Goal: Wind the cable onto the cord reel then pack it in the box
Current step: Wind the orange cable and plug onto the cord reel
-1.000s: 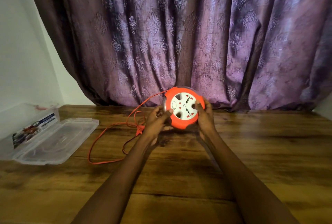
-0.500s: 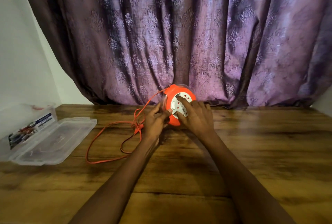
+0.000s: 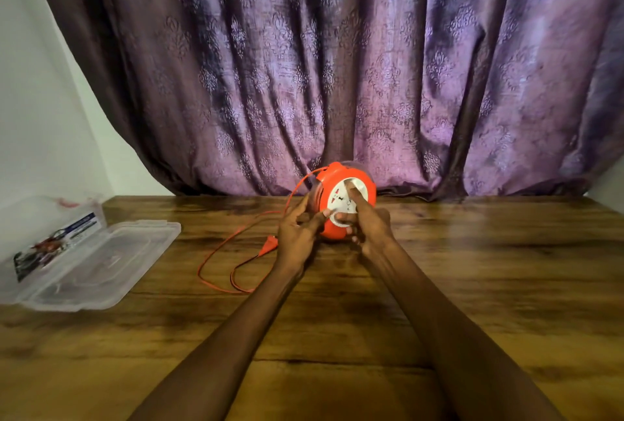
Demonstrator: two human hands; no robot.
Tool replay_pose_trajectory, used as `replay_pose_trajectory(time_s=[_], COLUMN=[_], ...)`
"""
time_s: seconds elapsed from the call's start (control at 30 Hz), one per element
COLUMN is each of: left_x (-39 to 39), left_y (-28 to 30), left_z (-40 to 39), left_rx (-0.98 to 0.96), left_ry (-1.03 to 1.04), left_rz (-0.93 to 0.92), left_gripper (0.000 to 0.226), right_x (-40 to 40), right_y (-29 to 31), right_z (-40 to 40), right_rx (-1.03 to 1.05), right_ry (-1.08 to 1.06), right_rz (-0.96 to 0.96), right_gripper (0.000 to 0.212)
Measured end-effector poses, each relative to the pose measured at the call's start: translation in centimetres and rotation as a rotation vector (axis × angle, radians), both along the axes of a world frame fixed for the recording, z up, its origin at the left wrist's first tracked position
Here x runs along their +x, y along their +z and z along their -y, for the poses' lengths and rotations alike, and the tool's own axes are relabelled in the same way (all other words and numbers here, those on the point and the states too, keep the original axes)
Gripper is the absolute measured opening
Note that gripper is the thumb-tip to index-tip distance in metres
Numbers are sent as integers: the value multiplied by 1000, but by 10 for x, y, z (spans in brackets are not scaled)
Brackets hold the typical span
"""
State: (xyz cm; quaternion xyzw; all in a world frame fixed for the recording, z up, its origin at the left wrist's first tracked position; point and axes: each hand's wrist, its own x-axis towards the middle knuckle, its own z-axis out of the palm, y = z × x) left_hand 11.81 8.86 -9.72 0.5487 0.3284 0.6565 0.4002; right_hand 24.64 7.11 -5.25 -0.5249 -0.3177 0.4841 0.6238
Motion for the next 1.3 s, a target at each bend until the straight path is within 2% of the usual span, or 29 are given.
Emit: replay_pose_trajectory(time_s=[0.07,0.17,0.23,0.3,0.4,0.5,0.57,0.63,0.83,0.93,1.03,1.13,1.23,1.3], left_x=[-8,-20,-25,-30,-36,-42,-43,-44,-41,-33,-18,-7,-5,-6], left_y=[3,4,6,8,13,17,17,15,9,8,7,6,6,4], left_z=[-2,-8,-11,-11,-9,-8,-10,-12,-13,-8,0,8,10,10], left_rx=[-76,-151,-189,-221,-230,-230,-243,-253,-217,-189,-168,-142,-138,-167], left_ry=[7,14,8,-19,-56,-75,-106,-133,-123,-76,-40,-44,11,0], left_rz=[65,98,115,135,91,46,35,16,5,-14,-4,34,20,31], left_gripper=[43,34,38,33,5,6,19,30,35,32,33,32,33,26], right_x=[3,13,21,29,35,33,29,27,30,27,22,14,9,9], right_y=[2,1,-2,-4,0,-1,-2,-2,-7,-10,-12,-8,-9,-11], right_z=[0,-1,0,-3,-5,-5,-5,-4,-7,-9,-6,-2,-2,-3], right_rx=[53,151,416,660,756,773,766,739,754,679,499,331,246,229], right_ry=[24,-94,-157,-86,5,81,91,81,14,-114,-214,-254,-181,-125], right_rz=[187,840,1148,1413,1663,1790,1843,1870,1908,1906,1764,1504,1246,1168], right_gripper=[44,31,15,31,37,45,54,56,45,54,60,64,64,63])
